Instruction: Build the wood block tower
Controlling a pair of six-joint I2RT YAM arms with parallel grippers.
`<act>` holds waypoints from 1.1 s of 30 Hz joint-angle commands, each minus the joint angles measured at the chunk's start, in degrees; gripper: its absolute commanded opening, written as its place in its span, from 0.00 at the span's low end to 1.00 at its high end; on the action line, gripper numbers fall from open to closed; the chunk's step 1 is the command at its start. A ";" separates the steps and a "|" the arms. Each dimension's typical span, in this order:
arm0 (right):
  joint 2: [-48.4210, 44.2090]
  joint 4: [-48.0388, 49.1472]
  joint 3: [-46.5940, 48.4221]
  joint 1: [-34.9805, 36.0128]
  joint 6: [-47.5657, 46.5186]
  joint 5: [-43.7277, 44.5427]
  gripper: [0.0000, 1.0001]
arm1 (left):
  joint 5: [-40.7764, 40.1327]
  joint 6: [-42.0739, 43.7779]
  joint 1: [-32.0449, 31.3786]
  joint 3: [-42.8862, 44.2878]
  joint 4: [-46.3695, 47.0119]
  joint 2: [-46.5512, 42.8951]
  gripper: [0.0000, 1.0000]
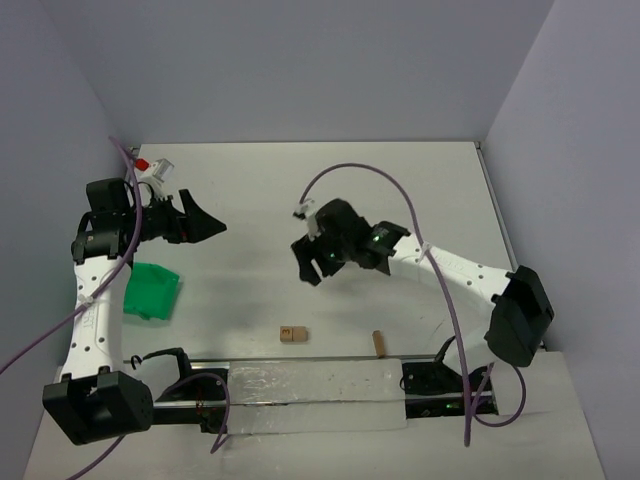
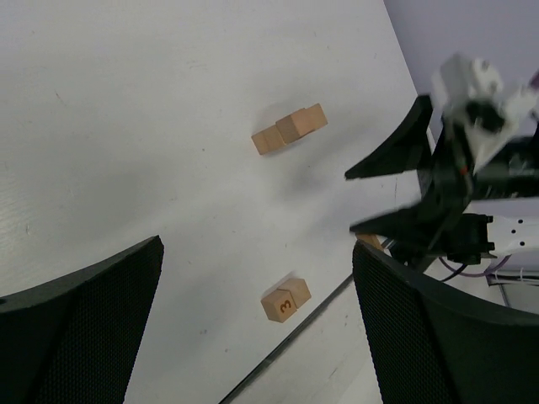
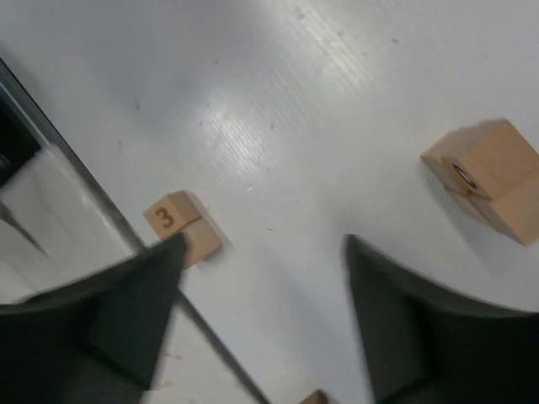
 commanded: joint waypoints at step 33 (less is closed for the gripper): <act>-3.98 -8.37 0.15 -3.09 24.49 -7.17 1.00 | -8.96 -2.50 1.81 -1.45 0.97 -9.62 0.99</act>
